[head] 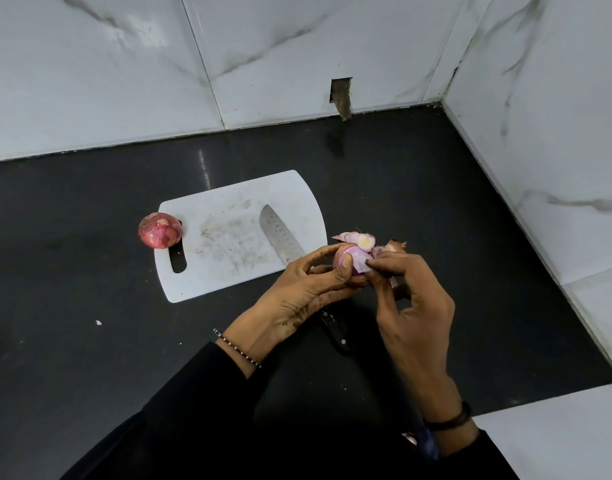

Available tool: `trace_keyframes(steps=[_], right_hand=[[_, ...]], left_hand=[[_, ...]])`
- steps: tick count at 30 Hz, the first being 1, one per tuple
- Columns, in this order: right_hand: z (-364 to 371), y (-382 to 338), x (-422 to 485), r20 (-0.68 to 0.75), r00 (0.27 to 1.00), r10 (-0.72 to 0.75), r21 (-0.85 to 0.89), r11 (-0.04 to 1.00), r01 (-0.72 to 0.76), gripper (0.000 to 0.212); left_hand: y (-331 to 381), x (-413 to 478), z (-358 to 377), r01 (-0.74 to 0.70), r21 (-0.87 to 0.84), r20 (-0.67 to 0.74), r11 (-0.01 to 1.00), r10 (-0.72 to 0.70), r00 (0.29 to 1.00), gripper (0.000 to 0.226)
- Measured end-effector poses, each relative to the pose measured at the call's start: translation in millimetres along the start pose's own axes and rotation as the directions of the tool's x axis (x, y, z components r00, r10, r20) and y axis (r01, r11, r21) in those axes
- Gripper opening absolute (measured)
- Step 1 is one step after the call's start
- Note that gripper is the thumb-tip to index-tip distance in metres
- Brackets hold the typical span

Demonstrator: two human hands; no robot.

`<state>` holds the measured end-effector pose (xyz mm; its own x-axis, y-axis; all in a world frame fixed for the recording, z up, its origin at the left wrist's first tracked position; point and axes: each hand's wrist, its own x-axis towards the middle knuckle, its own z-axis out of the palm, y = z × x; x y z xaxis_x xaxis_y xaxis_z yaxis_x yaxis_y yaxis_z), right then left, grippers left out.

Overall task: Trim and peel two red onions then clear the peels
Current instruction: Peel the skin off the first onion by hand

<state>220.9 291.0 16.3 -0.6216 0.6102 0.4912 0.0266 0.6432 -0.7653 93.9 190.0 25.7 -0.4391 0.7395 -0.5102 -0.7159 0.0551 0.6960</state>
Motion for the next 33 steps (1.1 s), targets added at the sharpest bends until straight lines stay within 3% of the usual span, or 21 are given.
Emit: trace_keyframes(steps=[5, 11, 17, 25, 31, 33], right_hand=[[4, 9, -8, -0.036, 0.988, -0.148, -0.118, 0.983, 0.143, 0.019], [12, 9, -8, -0.099, 0.956, -0.277, -0.160, 0.952, 0.260, 0.014], [14, 2, -9, -0.114, 0.981, -0.157, -0.091, 0.985, 0.147, 0.028], [13, 1, -12, -0.098, 0.989, -0.108, -0.097, 0.990, 0.099, 0.023], [10, -6, -12, -0.092, 0.995, 0.029, 0.007, 1.000, -0.029, 0.019], [9, -9, -11, -0.091, 0.990, 0.110, 0.080, 0.991, -0.103, 0.018]], left_hand=[[1, 1, -1, 0.044, 0.011, 0.005, 0.999, -0.044, 0.999, 0.051], [0, 2, 0, 0.097, -0.049, 0.012, 0.994, -0.096, 0.995, 0.038], [2, 3, -3, 0.077, -0.080, 0.017, 0.994, -0.076, 0.997, 0.056], [4, 6, -4, 0.087, -0.115, 0.001, 0.990, -0.087, 0.996, 0.040], [5, 7, -9, 0.068, -0.155, -0.025, 0.986, -0.073, 0.997, 0.066], [5, 6, -10, 0.066, -0.154, -0.017, 0.986, -0.069, 0.997, 0.060]])
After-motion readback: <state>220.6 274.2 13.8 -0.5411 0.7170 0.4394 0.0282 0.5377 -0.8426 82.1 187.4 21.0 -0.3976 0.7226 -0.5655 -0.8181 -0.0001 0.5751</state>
